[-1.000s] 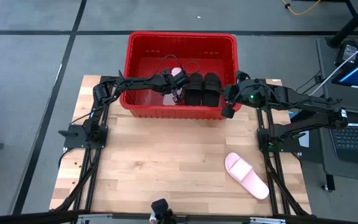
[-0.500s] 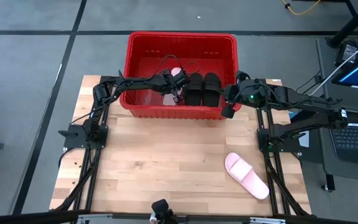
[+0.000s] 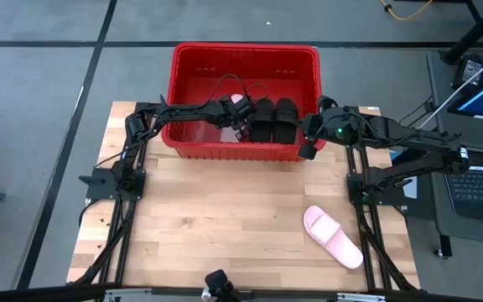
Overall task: Pick and place slides into bin
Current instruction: Put the left pink slide into the red bin, then put the pink slide into the red bin
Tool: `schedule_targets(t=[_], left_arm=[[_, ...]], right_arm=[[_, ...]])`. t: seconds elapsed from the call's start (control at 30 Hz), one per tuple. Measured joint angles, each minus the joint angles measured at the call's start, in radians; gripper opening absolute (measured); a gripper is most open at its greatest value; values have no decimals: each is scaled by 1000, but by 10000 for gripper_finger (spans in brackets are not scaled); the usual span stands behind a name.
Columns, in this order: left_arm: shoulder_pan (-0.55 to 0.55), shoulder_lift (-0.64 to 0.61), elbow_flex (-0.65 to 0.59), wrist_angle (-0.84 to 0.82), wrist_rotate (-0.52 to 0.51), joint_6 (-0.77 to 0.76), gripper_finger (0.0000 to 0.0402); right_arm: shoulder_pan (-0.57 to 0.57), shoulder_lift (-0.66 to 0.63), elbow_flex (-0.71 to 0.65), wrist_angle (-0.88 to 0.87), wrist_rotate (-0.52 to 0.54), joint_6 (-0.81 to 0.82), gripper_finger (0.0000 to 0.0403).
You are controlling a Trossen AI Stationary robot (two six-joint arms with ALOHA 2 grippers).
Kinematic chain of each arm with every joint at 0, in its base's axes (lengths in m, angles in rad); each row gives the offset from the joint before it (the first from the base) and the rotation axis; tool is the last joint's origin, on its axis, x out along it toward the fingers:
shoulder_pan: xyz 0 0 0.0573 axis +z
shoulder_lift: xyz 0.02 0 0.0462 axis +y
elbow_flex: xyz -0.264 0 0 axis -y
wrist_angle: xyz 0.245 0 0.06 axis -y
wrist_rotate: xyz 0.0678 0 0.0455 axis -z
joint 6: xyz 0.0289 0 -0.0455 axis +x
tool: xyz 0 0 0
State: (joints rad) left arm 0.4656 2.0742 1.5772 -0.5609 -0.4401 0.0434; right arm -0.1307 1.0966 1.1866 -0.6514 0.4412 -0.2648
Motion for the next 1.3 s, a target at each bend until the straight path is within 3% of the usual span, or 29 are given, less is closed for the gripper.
schedule_targets(t=[0.4,0.83,1.0,1.3], left_arm=[[-15,-2,129,-69,21,64,134],[-52,-3,420,-183,13,220,124],[-72,-12,518,-182,14,265,99],[-139,-104,527,-167,15,212,7]], right_arm=[[0,0,0,-9,0,-1,10],[0,0,0,-6,0,-9,10],[0,0,0,-5,-1,-9,10],[0,0,0,12,-100,-59,10]])
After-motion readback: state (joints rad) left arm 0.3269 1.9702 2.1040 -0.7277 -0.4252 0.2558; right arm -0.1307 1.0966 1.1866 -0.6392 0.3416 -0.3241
